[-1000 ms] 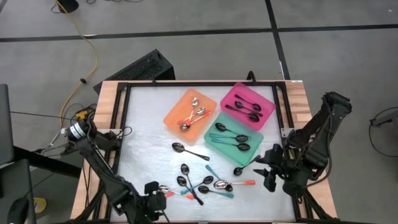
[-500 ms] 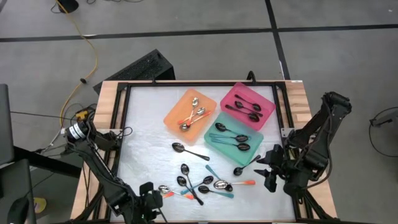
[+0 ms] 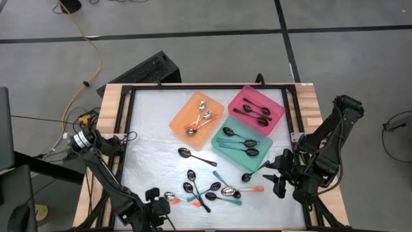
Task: Sort silverware by color (type)
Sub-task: Put the orange spoon into the orange bin
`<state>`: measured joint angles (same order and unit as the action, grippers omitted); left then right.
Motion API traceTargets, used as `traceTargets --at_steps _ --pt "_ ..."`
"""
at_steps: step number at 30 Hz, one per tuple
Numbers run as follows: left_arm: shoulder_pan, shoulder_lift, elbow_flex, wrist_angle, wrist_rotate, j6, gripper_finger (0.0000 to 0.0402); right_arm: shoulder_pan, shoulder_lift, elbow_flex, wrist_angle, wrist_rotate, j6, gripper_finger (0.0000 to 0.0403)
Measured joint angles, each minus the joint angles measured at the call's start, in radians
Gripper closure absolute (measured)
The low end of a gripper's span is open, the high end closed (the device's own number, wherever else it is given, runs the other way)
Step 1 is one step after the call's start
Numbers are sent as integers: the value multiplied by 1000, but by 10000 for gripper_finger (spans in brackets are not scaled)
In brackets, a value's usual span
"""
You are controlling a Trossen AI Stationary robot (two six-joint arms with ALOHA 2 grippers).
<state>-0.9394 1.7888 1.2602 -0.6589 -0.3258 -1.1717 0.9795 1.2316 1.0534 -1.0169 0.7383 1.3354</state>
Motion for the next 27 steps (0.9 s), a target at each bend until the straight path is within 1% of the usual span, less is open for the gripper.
traceTargets --at_steps 3,7,10,17,22,25,27 --pt "0 40 0 4 28 -1 294 0 0 0 0 0 0 196" --pt "0 93 0 14 99 -3 294 0 0 0 2 0 4 196" --pt "0 114 0 22 130 -22 294 0 0 0 2 1 10 196" --pt "4 129 0 13 135 -28 294 0 0 0 5 2 11 196" --pt "13 143 -13 3 165 -31 295 0 0 0 7 4 11 196" --pt "21 136 -56 63 191 -47 312 0 0 0 8 4 17 196" --pt "25 133 -75 84 204 -64 338 0 0 0 9 4 26 196"
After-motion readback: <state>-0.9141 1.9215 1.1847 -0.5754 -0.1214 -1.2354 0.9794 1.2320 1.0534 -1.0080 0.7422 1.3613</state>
